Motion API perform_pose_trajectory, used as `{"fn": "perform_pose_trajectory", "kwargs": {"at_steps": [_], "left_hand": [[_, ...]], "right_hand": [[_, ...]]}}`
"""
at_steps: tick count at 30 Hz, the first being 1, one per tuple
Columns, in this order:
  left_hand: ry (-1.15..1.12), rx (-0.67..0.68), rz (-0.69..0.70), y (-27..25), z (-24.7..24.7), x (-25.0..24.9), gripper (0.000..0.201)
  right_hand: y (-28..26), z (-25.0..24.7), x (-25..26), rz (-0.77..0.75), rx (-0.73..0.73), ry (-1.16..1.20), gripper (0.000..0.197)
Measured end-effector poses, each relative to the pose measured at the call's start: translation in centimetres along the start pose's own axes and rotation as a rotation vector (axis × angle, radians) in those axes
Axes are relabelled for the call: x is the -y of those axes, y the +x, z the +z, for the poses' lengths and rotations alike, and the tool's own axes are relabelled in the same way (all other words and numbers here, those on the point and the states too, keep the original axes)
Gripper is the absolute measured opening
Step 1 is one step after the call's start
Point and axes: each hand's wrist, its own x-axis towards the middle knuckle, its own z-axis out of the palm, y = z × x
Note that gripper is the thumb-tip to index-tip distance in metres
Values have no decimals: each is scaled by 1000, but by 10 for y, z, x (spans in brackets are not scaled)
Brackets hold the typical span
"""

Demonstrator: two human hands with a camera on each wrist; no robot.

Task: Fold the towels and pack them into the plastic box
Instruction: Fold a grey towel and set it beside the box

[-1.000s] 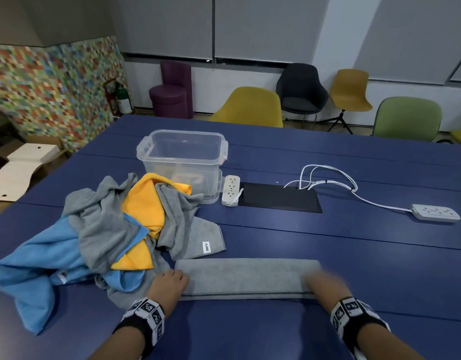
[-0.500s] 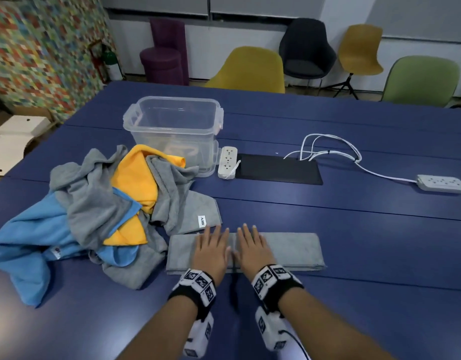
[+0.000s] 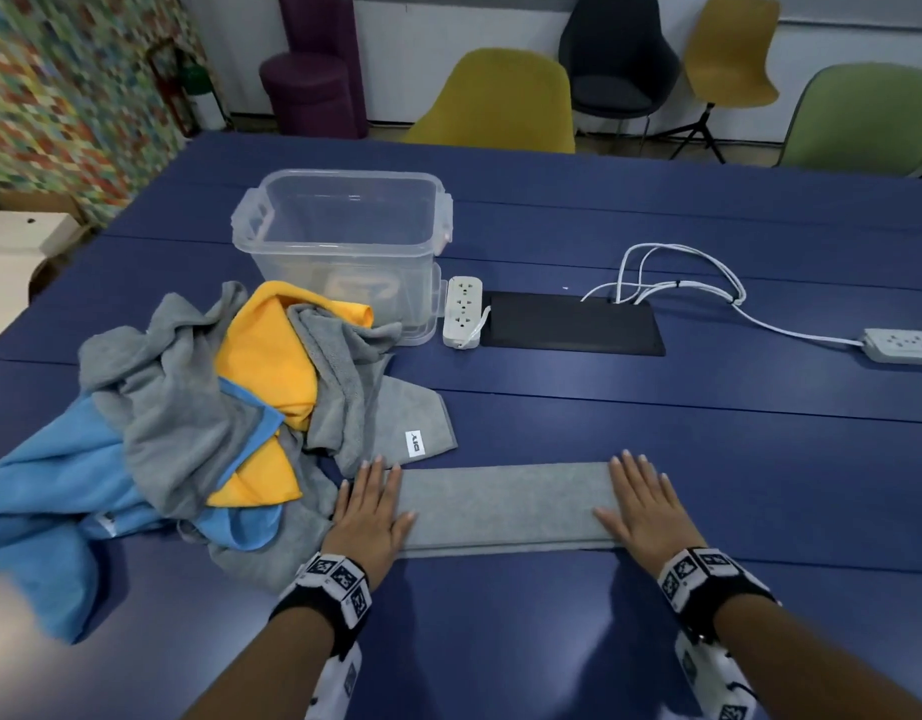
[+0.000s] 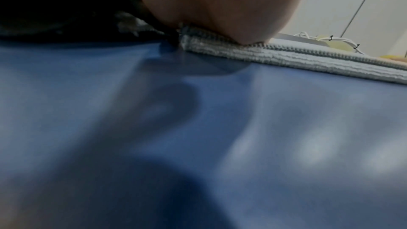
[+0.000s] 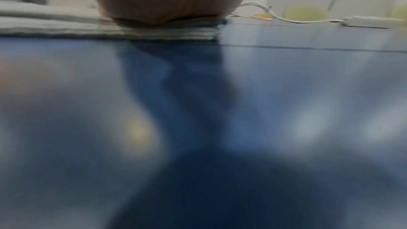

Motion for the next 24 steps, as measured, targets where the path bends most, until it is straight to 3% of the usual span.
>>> {"fn": "perform_pose_trajectory", "kwargs": {"at_steps": [4,9,12,14,18,19,22,23,24], "left_hand": [[7,11,-12,-3,-2,1,62],[4,-31,3,-4,0,4,62],[-9,-53,-6,-2,-1,5,62],[-20,-64,6,-1,0,6,62],[-37,-77,-2,3,8,8,62],[-7,-93,-22,2,7,7,67],[91,-75,-12,-1,-10,6,108],[60,1,-34,-4,-16,6,109],[6,-13,-72,-4,-21,3,97]], "right_hand": [[-1,-5,16,-45,-52,28,77],[17,-27,144,-138,-271,24,76],[19,-29,189,-254,-91,45,89],[22,-22,173,-279,-114,3,83],[13,-14,99,-118,21,-34,72],[9,-15,81,-71,53,-36,80],[8,-33,49,-29,20,-47,118],[9,-41,53,-38,7,-66,116],[13,-48,65,-63,-32,-111,104]]}}
